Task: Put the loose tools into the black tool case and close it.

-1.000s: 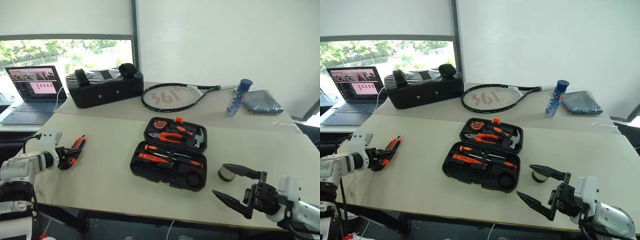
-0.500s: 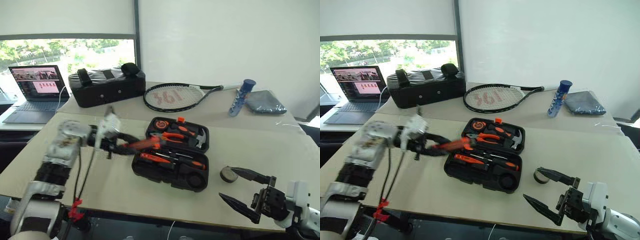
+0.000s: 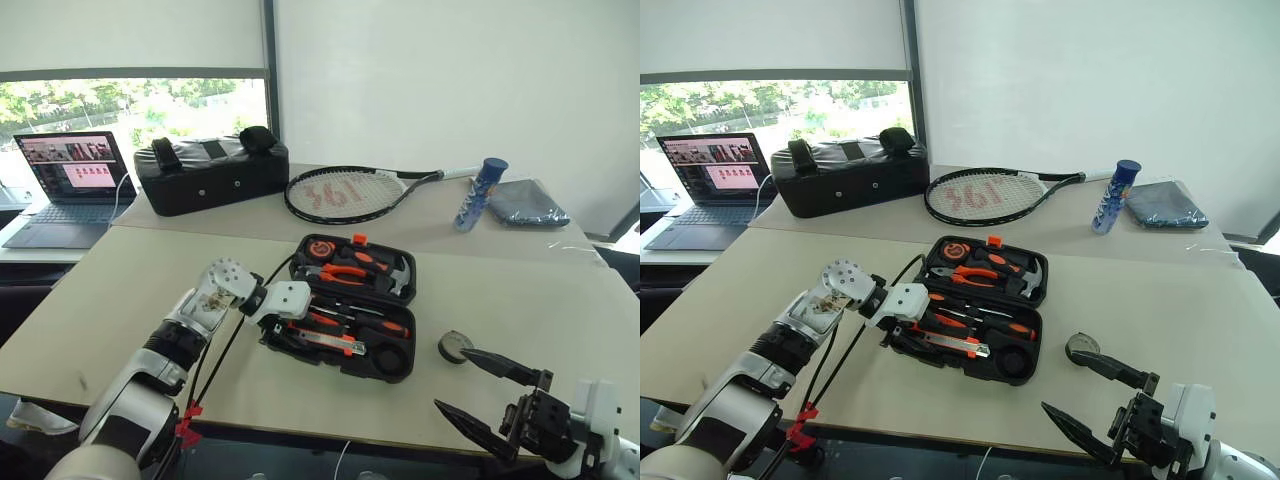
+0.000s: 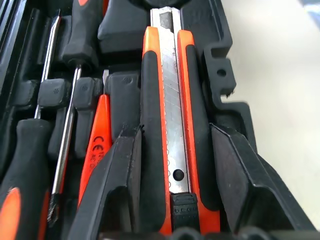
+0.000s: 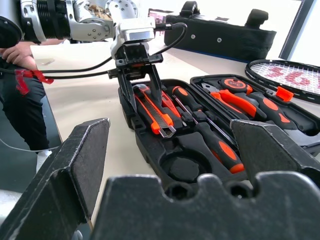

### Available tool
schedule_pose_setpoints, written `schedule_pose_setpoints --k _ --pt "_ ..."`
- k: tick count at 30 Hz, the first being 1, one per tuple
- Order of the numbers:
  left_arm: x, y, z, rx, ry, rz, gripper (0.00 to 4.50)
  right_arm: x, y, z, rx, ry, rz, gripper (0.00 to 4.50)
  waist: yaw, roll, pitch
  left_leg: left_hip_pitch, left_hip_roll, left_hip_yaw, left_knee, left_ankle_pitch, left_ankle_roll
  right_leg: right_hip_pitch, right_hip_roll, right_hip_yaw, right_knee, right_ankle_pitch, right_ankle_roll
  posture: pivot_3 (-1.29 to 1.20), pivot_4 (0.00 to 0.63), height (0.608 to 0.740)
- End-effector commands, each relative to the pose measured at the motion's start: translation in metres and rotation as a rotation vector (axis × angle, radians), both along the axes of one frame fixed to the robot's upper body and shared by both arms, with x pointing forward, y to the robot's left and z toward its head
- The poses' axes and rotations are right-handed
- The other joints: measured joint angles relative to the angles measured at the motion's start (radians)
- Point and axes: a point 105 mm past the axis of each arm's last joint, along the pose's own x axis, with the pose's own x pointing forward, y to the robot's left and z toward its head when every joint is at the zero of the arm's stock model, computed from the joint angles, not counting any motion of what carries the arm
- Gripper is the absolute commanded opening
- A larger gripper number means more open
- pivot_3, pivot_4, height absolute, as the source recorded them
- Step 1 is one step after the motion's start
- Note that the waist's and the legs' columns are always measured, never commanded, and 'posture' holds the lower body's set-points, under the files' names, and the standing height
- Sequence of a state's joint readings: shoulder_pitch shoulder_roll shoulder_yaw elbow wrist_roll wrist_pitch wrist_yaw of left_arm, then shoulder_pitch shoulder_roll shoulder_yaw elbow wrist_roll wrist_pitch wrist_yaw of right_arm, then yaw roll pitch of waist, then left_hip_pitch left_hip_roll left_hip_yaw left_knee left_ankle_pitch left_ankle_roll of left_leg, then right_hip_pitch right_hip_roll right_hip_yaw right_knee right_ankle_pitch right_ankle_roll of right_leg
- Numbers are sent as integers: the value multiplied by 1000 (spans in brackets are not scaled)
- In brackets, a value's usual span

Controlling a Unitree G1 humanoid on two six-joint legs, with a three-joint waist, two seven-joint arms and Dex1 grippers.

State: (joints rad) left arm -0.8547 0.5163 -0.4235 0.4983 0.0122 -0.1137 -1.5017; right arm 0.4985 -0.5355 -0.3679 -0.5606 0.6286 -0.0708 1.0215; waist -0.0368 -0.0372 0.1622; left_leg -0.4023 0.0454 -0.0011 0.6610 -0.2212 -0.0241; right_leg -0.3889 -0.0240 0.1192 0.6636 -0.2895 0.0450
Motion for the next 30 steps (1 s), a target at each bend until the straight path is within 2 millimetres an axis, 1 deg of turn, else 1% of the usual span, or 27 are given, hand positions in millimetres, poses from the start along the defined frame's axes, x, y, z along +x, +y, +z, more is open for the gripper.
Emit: schedule_pose_setpoints --k 1,3,9,11,12,14,18,21,23,25,26,27,29,30 --pt "5 3 -5 59 -39 -8 1610 -3 3 8 -12 -54 2 4500 0 0 0 0 0 0 0 0 0 0 0 0 0 0 1 0 150 740" --pt "6 2 -6 63 -43 -13 1610 -2 3 7 -12 -56 3 4500 0 0 0 1 0 0 0 0 1 1 0 0 0 0 1 0 150 740" --pt "4 -3 -7 64 40 -4 1610 1 5 7 -15 -56 12 4500 1 2 -1 2 -1 0 0 1 2 2 0 1 0 -1 2 0 150 740" --pt "7 -9 2 11 20 3 2615 3 5 7 -15 -55 14 4500 2 3 -2 2 -1 0 0 1 2 2 0 1 0 -1 2 0 150 740" --pt "8 -12 8 -19 9 3 2783 4 5 7 -15 -54 14 4500 3 3 -2 2 -1 0 0 1 2 2 0 1 0 -1 2 0 150 740" --pt "10 -14 19 -60 -11 -2 3400 5 5 7 -15 -53 14 4500 4 2 -1 1 -1 0 0 1 2 2 0 1 0 -1 2 0 150 740" --pt "6 -15 45 -149 -6 -45 3400 7 3 5 -16 -48 11 4500 1 2 -1 -3 -1 0 0 1 2 -2 0 1 0 0 0 0 150 740" --pt "5 -16 62 -226 10 -44 3400 9 2 4 -15 -44 10 4500 -1 2 -1 -4 -1 -1 0 1 2 -2 0 0 0 2 -3 0 150 740" --pt "6 -13 65 -245 4 -32 3400 9 3 2 -14 -42 12 4500 -1 2 -1 -4 -1 -1 0 1 2 -2 0 1 0 1 -2 0 150 740" --pt "11 -8 60 -237 -28 -6 3400 10 3 1 -13 -40 15 4500 -3 2 -1 -3 -1 -1 0 1 2 -2 0 1 0 1 -2 0 150 740" --pt "10 -6 56 -227 -34 -14 2883 10 4 1 -13 -39 15 4500 -4 2 -1 -3 -1 -1 0 1 2 -1 0 1 0 1 -2 0 150 740" --pt "8 -4 52 -222 -32 -22 2610 11 4 1 -12 -39 15 4500 -5 2 -1 -3 -1 -1 0 1 2 -1 0 1 0 1 -2 0 150 740" --pt "4 -6 49 -254 -11 -31 1893 11 4 1 -12 -37 16 4500 -6 2 -1 -2 -1 -1 0 1 2 -1 0 1 0 1 -2 0 150 740" --pt "1 -7 47 -255 6 -42 1431 10 4 0 -13 -35 15 4500 -6 2 -1 -3 -1 -1 0 1 2 -1 0 1 0 1 -2 0 150 740"
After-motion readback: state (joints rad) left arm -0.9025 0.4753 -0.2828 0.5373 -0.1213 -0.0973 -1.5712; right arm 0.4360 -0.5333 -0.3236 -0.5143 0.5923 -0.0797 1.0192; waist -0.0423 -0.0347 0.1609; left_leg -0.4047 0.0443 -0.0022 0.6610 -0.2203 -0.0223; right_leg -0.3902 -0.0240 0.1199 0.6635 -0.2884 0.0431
